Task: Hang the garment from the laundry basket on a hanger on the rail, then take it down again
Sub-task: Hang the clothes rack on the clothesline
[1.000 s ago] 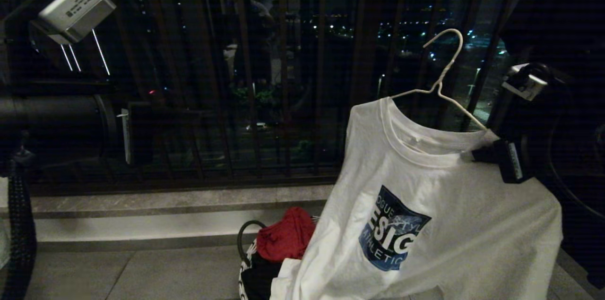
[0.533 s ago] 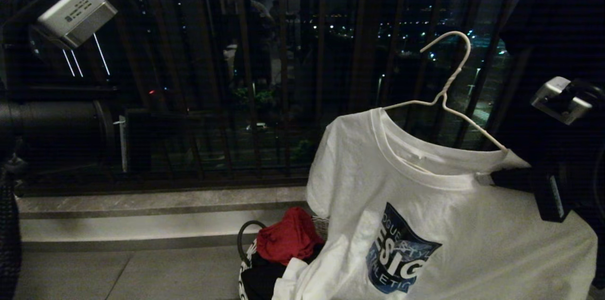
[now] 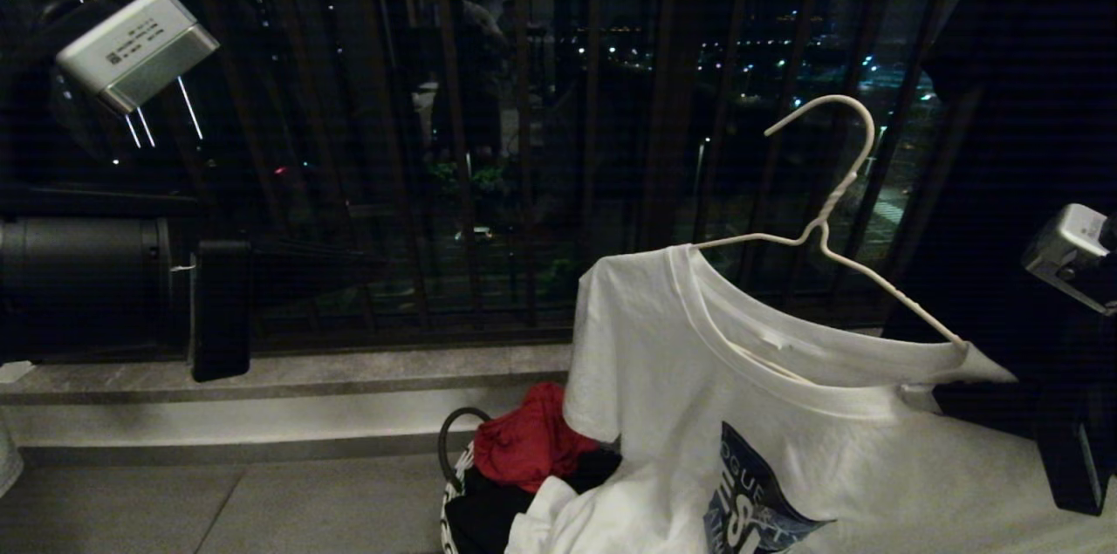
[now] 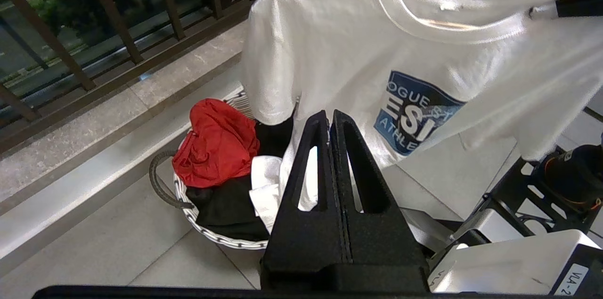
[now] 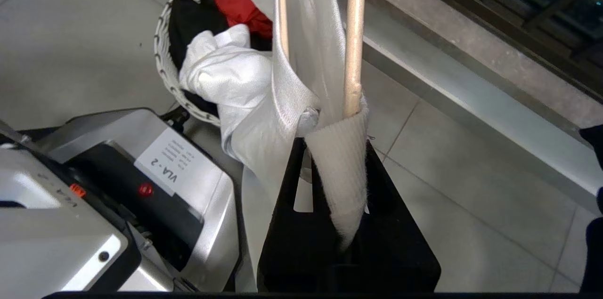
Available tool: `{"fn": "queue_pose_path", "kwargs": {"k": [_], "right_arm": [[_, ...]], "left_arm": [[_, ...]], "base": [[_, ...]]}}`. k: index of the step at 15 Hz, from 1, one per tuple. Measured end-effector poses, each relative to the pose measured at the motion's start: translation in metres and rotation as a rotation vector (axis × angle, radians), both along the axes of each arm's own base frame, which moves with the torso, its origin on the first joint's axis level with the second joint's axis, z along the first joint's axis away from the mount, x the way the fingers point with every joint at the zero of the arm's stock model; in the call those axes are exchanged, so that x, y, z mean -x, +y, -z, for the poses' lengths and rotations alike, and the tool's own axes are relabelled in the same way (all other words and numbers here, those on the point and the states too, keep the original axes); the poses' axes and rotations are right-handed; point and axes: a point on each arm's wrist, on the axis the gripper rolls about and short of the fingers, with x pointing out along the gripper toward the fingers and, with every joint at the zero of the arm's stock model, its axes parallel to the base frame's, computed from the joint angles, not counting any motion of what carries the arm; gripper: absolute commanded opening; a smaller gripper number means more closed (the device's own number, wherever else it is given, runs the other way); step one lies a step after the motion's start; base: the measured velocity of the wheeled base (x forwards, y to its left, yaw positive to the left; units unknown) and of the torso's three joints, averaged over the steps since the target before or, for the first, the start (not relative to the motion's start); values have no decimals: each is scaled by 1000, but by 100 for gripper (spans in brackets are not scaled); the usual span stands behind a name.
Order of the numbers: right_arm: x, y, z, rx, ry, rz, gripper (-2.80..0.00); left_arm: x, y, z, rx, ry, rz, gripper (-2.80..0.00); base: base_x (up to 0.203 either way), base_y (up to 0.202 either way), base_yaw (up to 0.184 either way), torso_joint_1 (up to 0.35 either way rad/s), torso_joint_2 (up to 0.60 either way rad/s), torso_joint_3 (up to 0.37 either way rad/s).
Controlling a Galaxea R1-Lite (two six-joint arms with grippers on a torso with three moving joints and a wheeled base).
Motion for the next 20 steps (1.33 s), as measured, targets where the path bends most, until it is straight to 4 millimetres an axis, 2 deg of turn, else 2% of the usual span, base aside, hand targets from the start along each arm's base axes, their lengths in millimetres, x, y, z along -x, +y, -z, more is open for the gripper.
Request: {"fn": "queue_pose_path", "kwargs": {"k": [6, 9, 13, 20], "right_arm": [[8, -2, 13, 20, 22, -15, -280], [9, -2, 15, 21, 23, -18, -280], [10, -2, 15, 20, 19, -17, -280], [26, -7, 17, 30, -11, -44, -280]], "left_arm": [[0, 0, 1, -2, 1, -1, -280], [0, 0, 0, -1, -1, 0, -280], [1, 0, -1, 3, -6, 4, -280], [15, 1, 1, 3, 30, 102, -280]], "base": [[0, 0, 0, 3, -26, -26], [0, 0, 0, 36, -208, -303], [0, 0, 0, 88, -527, -344], [0, 0, 0, 153, -472, -320]]}}
